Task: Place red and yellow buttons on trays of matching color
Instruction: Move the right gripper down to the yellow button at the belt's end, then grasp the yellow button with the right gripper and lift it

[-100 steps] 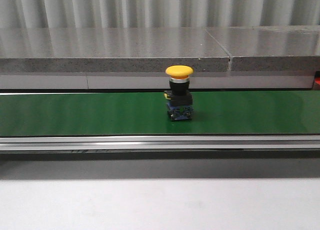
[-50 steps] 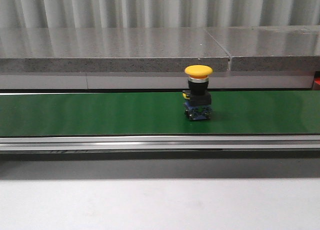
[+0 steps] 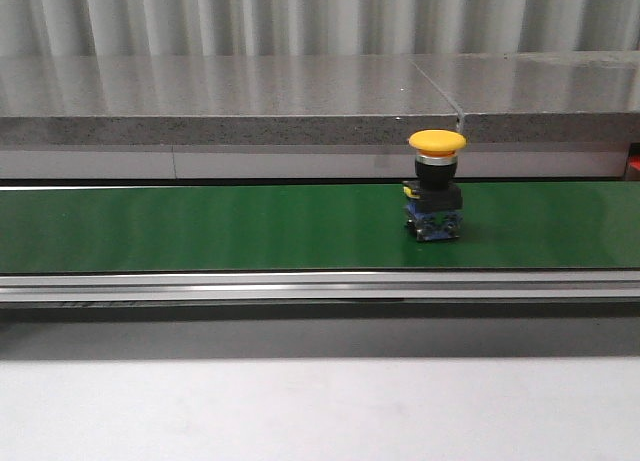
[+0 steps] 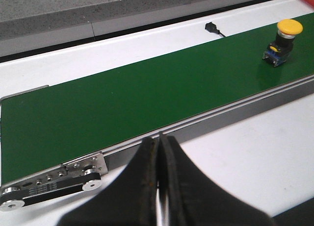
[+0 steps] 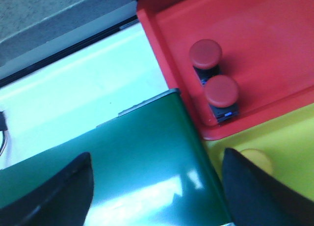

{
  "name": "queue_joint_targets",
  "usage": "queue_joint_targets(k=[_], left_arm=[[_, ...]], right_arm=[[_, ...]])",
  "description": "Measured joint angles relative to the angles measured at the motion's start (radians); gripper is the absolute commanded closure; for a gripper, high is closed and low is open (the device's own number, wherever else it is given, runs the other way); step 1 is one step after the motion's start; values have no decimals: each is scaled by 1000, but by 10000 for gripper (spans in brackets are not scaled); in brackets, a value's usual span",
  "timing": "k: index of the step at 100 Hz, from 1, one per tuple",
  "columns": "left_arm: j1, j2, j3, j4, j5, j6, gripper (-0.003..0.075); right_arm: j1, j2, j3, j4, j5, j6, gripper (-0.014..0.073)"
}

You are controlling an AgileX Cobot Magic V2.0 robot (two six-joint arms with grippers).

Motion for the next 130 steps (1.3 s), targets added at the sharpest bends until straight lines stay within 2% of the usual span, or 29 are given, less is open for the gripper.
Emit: queue_joint_targets(k=[27, 74, 109, 130], left_arm=[[0, 0, 0, 0, 0, 0, 741], [0, 0, 0, 0, 0, 0, 741], [0, 0, 0, 0, 0, 0, 741], [0, 0, 0, 0, 0, 0, 741]], right_arm=[[103, -63, 5, 0, 107, -4, 44], [387, -48, 4, 0, 281, -86, 44], [526, 94, -39, -2, 282, -175, 44], [557, 194, -85, -2, 236, -193, 44]])
